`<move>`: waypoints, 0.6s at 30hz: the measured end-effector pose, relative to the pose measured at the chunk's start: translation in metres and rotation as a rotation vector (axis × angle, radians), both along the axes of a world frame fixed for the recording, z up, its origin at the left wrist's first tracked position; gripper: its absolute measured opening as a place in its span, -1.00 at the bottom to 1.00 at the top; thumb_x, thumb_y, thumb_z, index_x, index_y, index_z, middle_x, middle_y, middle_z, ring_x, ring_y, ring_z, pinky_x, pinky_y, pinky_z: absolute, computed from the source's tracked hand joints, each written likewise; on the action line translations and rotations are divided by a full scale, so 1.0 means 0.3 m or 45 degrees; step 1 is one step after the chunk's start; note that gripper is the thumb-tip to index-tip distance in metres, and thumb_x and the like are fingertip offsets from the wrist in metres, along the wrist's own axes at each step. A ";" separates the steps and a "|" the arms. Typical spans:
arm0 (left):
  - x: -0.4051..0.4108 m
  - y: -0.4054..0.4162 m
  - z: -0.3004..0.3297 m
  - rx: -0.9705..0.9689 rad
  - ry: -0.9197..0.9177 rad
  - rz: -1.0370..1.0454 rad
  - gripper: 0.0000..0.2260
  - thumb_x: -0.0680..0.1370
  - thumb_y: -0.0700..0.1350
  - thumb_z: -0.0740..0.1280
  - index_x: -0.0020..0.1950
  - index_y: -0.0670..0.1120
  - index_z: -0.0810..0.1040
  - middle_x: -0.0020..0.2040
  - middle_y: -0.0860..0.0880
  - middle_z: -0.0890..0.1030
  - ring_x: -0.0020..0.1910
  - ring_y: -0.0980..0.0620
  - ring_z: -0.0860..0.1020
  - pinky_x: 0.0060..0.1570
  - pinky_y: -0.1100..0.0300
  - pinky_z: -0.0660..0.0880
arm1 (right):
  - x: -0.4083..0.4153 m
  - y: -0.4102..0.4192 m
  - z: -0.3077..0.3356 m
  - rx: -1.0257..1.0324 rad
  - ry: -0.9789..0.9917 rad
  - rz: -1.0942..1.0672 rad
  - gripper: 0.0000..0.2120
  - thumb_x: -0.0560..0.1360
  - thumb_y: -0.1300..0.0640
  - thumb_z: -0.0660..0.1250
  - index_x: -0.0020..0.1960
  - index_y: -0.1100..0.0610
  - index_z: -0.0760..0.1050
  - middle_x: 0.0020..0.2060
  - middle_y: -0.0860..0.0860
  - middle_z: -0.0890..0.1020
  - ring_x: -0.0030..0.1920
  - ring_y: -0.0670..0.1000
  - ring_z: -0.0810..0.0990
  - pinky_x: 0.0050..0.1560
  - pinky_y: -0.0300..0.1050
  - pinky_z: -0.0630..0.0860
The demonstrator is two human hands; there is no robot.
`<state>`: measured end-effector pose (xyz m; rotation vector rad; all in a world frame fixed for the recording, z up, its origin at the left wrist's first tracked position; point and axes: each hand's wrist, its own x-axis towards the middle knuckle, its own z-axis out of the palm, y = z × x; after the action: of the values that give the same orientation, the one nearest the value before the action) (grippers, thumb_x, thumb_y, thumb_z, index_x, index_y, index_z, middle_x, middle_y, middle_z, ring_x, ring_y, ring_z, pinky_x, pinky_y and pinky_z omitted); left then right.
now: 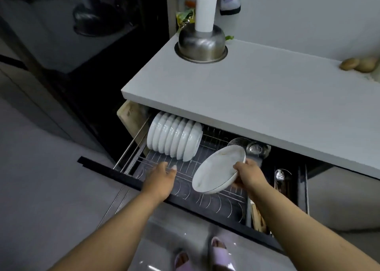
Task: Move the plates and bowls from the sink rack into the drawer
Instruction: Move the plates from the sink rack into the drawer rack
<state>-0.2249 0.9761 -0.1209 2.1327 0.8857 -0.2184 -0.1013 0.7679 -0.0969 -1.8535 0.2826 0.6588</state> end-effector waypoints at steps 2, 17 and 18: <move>0.001 0.019 -0.017 0.082 0.042 -0.081 -0.52 0.63 0.12 0.10 0.47 -0.11 0.27 0.43 -0.13 0.37 0.40 -0.15 0.31 0.37 -0.01 0.28 | 0.049 0.050 -0.057 -0.058 0.011 0.028 -0.70 0.48 0.23 0.20 0.20 0.24 0.40 -0.06 0.23 0.60 -0.16 0.20 0.62 -0.25 0.14 0.63; 0.068 0.081 -0.106 0.558 0.238 -0.454 -0.44 0.64 0.17 -0.06 0.57 -0.05 -0.04 0.58 -0.05 0.06 0.55 0.00 -0.01 0.52 0.02 -0.12 | 0.441 0.297 -0.404 -0.438 -0.020 0.356 -0.37 0.27 -0.08 0.25 0.28 0.15 0.31 0.02 0.21 0.61 -0.07 0.25 0.64 -0.07 0.26 0.61; 0.068 0.083 -0.106 0.559 0.233 -0.444 -0.44 0.63 0.18 -0.06 0.57 -0.04 -0.04 0.57 -0.05 0.08 0.55 0.00 0.01 0.51 0.03 -0.10 | 0.473 0.298 -0.449 -0.464 -0.037 0.388 -0.29 0.20 -0.15 0.23 0.29 0.14 0.31 0.05 0.21 0.61 -0.04 0.26 0.64 -0.02 0.26 0.60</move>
<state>-0.2045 1.0011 -0.1528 2.7102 0.7015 -0.4341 0.0406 0.8574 -0.2315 -2.2807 0.1042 0.8285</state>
